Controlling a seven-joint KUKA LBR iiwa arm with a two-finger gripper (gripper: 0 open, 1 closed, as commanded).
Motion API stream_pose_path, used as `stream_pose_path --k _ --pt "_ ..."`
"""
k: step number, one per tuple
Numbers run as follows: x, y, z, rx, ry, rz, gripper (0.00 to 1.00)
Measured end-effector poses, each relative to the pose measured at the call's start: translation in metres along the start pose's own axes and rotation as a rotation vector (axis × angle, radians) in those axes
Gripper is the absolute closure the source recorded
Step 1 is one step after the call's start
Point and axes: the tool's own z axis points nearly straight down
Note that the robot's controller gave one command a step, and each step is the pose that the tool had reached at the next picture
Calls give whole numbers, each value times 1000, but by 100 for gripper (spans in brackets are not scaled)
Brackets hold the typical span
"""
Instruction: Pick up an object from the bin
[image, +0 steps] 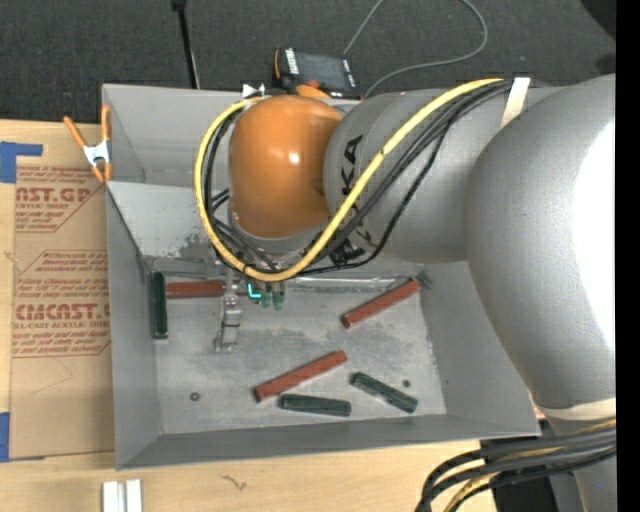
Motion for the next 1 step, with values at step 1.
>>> stream_pose_path --k 1 --pt "34 27 45 1 -2 -120 0"
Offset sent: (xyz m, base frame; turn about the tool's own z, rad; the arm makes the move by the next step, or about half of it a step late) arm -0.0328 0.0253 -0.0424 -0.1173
